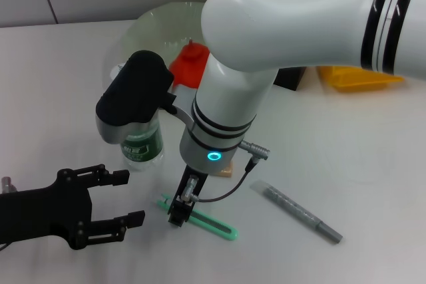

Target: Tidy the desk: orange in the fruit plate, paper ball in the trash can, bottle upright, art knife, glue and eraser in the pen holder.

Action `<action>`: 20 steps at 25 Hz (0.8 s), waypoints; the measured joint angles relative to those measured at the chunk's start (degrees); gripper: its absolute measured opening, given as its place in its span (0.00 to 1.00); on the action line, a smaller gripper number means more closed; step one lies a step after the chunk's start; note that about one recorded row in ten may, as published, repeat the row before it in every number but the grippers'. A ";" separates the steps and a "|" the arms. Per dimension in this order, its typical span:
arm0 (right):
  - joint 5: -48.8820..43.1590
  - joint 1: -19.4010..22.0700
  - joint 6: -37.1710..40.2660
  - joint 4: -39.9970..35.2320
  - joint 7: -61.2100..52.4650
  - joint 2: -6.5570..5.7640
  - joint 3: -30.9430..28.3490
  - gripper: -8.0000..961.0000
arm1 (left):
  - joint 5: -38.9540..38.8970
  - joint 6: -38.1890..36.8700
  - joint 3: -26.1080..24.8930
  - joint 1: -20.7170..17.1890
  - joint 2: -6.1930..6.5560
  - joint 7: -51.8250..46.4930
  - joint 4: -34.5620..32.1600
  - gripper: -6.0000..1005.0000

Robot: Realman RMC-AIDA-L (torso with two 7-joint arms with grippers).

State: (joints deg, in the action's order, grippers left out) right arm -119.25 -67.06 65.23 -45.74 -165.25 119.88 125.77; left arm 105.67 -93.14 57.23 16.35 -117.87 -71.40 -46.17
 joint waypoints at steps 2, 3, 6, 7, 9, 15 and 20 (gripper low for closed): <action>-0.03 0.00 0.08 0.02 0.25 0.00 0.27 0.40 | 0.03 0.11 -0.01 0.03 -0.07 -0.05 0.03 0.75; -0.03 0.00 0.08 0.02 0.25 0.00 0.27 0.39 | 0.03 0.11 -0.01 0.03 -0.07 -0.05 0.03 0.75; 0.04 -0.01 0.10 0.13 0.33 0.00 0.79 0.36 | 0.04 0.15 -0.01 0.07 -0.09 -0.20 0.03 0.75; 0.04 0.09 0.11 -0.07 0.34 0.00 0.84 0.35 | 0.07 0.16 -0.06 0.09 -0.09 -0.27 0.03 0.75; -0.03 0.22 0.13 -0.24 0.37 0.00 0.85 0.33 | 0.06 0.16 -0.12 0.09 -0.09 -0.28 0.03 0.75; -0.45 0.64 1.23 -1.20 0.44 -0.05 0.42 0.18 | 0.07 0.16 -0.45 0.06 -0.08 -0.31 0.03 0.75; -8.21 5.36 8.44 -7.25 0.46 -0.49 -6.38 0.18 | -0.05 0.14 -1.10 -0.16 0.05 -0.43 0.03 0.75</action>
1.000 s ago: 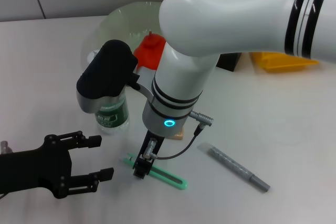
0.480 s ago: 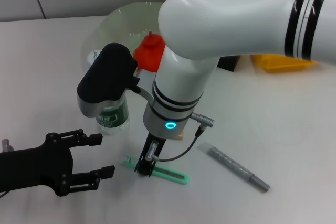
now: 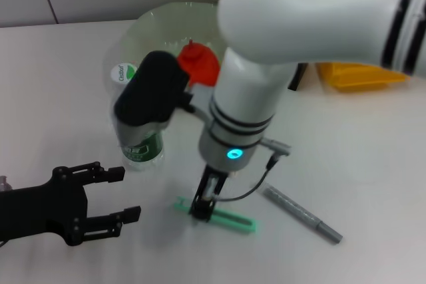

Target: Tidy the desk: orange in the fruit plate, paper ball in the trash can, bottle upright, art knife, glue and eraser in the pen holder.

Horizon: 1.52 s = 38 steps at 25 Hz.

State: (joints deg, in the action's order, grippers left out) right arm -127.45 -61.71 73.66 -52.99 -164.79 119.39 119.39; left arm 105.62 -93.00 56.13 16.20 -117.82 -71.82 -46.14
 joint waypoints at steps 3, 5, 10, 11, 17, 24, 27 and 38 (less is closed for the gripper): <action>-7.99 6.04 5.89 -9.08 0.07 0.05 -7.59 0.19 | -0.08 0.00 -0.77 -0.01 0.01 -0.01 0.01 0.75; -12.64 11.68 11.90 -18.57 1.16 -0.09 -14.47 0.19 | -0.07 -0.04 -2.27 0.21 0.03 0.07 0.61 0.75; -14.34 21.28 20.40 -31.24 7.17 -0.27 -26.79 0.20 | -0.27 0.01 -3.50 0.76 0.04 0.17 0.82 0.75; -14.34 21.28 20.40 -31.24 7.17 -0.27 -26.79 0.20 | -0.28 0.04 -3.68 0.84 0.01 0.19 0.82 0.75; -11.80 34.86 22.68 -45.48 19.78 -0.06 -44.96 0.21 | -0.31 0.09 -5.60 1.62 -0.11 -0.05 1.16 0.75; 1.98 41.34 19.09 -43.71 35.83 -0.12 -59.79 0.22 | -0.36 0.77 -7.31 2.82 -0.23 -0.04 2.79 0.75; 11.09 41.45 17.98 -36.69 47.72 -0.29 -67.34 0.23 | -0.40 1.18 -7.55 3.35 -0.32 -0.08 3.43 0.75; 20.67 37.08 12.48 -19.13 73.99 -0.39 -77.81 0.24 | -0.43 2.78 -7.61 4.98 -0.60 -0.23 6.23 0.75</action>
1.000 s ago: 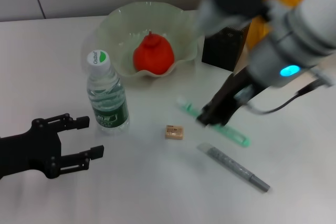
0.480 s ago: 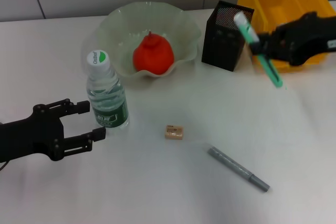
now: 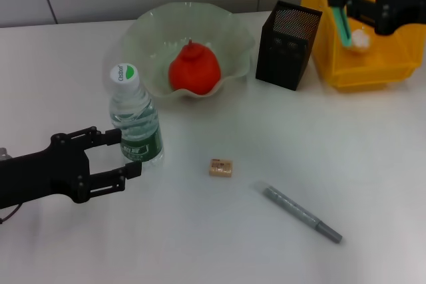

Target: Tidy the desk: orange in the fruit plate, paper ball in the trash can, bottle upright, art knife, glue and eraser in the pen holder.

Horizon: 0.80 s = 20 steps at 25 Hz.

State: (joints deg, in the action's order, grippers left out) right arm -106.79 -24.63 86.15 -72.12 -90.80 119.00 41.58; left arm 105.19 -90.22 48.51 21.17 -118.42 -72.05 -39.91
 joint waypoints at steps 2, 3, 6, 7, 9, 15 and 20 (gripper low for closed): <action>0.30 -1.10 -1.63 2.57 3.03 -0.15 -1.63 0.25 | -0.04 -0.13 0.19 0.23 -0.02 -0.01 0.42 0.75; 0.39 -1.93 -2.46 4.27 4.27 -0.42 -2.64 0.25 | -0.04 -0.13 0.19 0.23 -0.02 -0.01 0.42 0.75; 0.44 -5.19 -4.42 11.64 6.03 -2.37 -6.08 0.25 | -0.07 -0.29 0.57 0.34 -0.21 0.53 0.46 0.75; 0.44 -5.19 -4.42 11.64 6.03 -2.37 -6.08 0.26 | -0.07 -0.29 0.57 0.34 -0.21 0.53 0.46 0.75; 0.46 -7.58 -5.33 17.27 6.58 -3.97 -7.70 0.26 | -0.08 -0.12 0.60 0.50 -0.27 0.74 0.55 0.75; -0.02 -11.13 -8.36 22.61 5.58 -5.05 -7.30 0.27 | -0.84 0.07 0.62 0.76 -0.27 1.32 0.62 0.75; -3.09 -14.32 -11.24 25.70 3.72 -5.67 -6.55 0.28 | -0.96 0.07 0.62 0.86 -0.26 1.53 0.63 0.75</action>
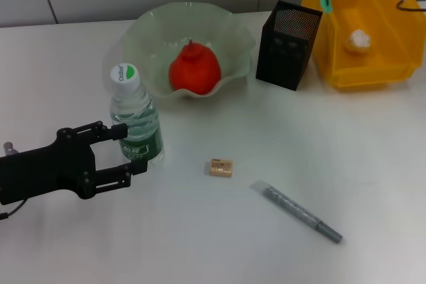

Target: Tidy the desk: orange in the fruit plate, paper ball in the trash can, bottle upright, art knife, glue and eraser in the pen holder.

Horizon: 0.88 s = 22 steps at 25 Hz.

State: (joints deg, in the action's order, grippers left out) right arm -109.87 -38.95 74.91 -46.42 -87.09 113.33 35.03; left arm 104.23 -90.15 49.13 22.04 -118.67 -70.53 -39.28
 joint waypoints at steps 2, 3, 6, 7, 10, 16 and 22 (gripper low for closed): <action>-0.20 -0.92 -0.96 2.07 0.81 -0.16 0.46 0.28 | -0.16 0.00 0.00 0.01 0.02 0.08 0.00 0.75; -0.20 -1.26 -1.34 3.03 1.49 -0.23 0.64 0.28 | -0.27 0.00 0.00 0.02 0.02 0.10 0.00 0.75; 0.08 -2.85 -3.27 7.60 5.14 -0.42 0.99 0.29 | -0.44 0.01 -0.01 0.18 0.03 0.12 0.16 0.75; 0.08 -2.85 -3.27 7.60 5.14 -0.42 0.99 0.29 | -0.46 0.02 0.00 0.24 0.03 0.12 0.25 0.75; 0.18 -4.05 -5.47 10.42 7.17 -0.41 1.40 0.30 | -0.50 0.03 0.00 0.50 0.03 0.10 0.57 0.75; 0.52 -5.06 -9.09 11.34 9.90 0.31 1.51 0.31 | -0.53 -0.01 0.08 0.63 0.02 -0.13 0.62 0.75; 0.54 -5.92 -10.22 12.39 10.53 0.34 1.52 0.32 | -0.53 -0.09 0.18 0.64 0.02 -0.17 0.62 0.75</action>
State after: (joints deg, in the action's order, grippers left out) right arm -109.33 -44.87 64.68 -34.04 -76.56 113.67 36.56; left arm 103.70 -90.23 49.31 22.68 -118.65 -70.70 -38.67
